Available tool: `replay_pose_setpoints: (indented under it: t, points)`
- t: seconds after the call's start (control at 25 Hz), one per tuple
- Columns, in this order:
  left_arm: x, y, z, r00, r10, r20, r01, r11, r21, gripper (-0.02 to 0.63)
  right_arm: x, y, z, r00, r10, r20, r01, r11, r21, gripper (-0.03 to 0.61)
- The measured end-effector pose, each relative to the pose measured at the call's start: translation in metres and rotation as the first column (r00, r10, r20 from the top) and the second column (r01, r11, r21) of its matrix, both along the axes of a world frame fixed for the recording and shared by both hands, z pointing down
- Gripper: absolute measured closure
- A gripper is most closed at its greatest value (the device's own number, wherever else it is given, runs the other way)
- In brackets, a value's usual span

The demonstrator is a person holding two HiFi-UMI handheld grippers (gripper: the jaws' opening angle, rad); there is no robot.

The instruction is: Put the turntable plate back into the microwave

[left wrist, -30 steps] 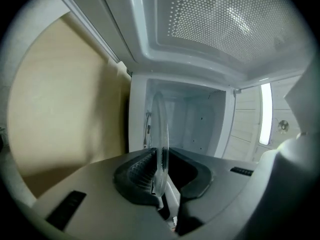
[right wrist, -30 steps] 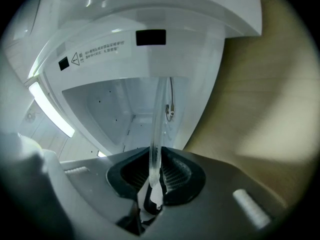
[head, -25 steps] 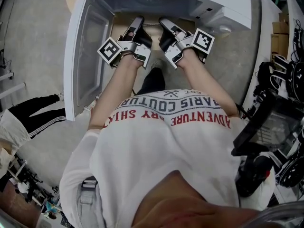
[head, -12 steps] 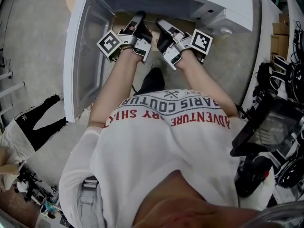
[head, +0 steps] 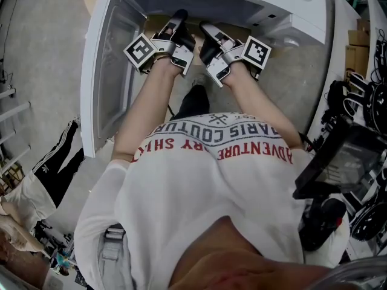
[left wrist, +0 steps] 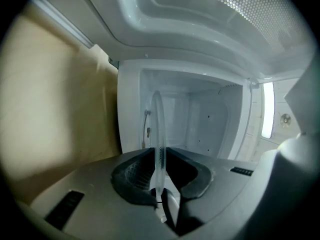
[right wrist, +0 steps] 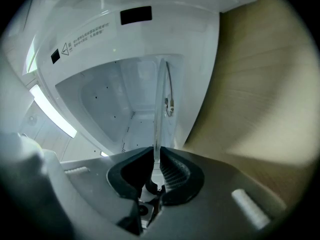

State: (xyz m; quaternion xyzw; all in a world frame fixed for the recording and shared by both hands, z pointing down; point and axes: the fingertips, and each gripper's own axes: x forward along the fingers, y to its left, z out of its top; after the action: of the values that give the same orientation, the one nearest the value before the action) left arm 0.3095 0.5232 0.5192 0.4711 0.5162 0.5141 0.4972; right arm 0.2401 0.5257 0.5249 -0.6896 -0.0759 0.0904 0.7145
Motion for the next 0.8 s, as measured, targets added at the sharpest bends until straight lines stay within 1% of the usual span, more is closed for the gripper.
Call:
replay_pose_setpoints:
  t: [0.2, 0.4, 0.56, 0.64, 0.8]
  points:
    - [-0.001, -0.005, -0.003, 1.0, 0.009, -0.017, -0.009, 1.0, -0.002, 0.566, 0.0, -0.003, 0.0, 1.0, 0.01, -0.011, -0.01, 1.0, -0.007, 0.545]
    - [-0.009, -0.014, -0.003, 1.0, 0.023, -0.017, -0.023, 1.0, -0.009, 0.566, -0.003, 0.007, 0.003, 0.999, 0.051, 0.004, -0.051, 0.999, 0.006, 0.549]
    - [-0.015, -0.016, 0.0, 0.999, 0.035, -0.013, -0.034, 0.999, 0.01, 0.566, 0.0, 0.009, 0.001, 0.998, 0.056, 0.006, -0.056, 0.998, 0.008, 0.549]
    - [-0.017, -0.016, -0.002, 0.999, 0.035, -0.016, -0.035, 0.999, 0.01, 0.584, 0.001, 0.009, 0.0, 0.998, 0.06, 0.015, -0.06, 0.998, 0.009, 0.549]
    - [-0.015, -0.016, -0.003, 0.999, 0.033, -0.021, -0.033, 0.999, 0.008, 0.588, 0.003, 0.009, 0.0, 0.998, 0.062, 0.027, -0.062, 0.998, 0.011, 0.548]
